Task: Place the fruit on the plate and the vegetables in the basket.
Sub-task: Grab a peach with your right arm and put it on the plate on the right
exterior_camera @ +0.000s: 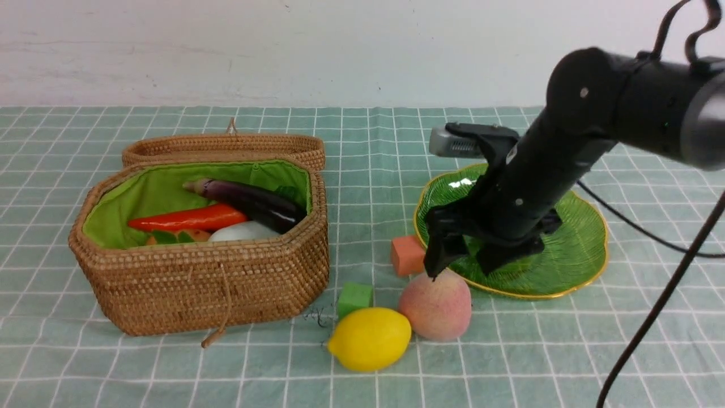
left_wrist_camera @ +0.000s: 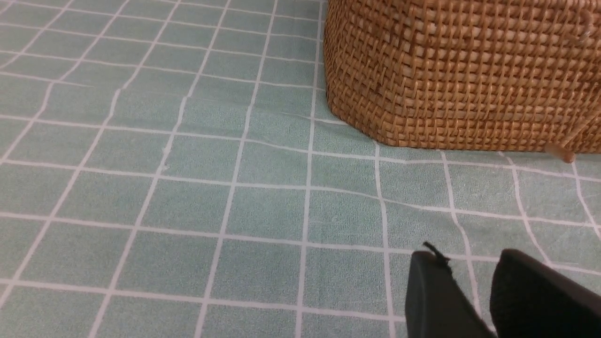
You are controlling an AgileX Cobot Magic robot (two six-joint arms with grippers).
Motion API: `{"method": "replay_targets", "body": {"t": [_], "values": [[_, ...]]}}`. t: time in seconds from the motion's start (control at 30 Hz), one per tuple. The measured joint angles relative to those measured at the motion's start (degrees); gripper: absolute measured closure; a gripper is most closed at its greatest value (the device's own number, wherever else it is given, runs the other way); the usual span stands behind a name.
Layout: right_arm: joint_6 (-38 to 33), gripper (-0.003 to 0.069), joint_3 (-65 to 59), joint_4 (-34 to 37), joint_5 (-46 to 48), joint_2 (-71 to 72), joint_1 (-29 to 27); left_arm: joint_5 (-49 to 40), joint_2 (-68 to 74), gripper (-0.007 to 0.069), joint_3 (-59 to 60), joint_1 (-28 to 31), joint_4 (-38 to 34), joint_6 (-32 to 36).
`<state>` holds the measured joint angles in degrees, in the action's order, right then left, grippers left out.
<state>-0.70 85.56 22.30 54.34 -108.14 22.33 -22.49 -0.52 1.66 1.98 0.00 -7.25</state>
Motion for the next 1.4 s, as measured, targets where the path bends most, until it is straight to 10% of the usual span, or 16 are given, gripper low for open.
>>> {"method": "replay_targets", "body": {"t": [1.4], "values": [[-3.2,0.0113,1.7,4.3,4.1,0.5,0.0,0.0,0.0,0.0396,0.0,0.0,0.0,0.0]]}}
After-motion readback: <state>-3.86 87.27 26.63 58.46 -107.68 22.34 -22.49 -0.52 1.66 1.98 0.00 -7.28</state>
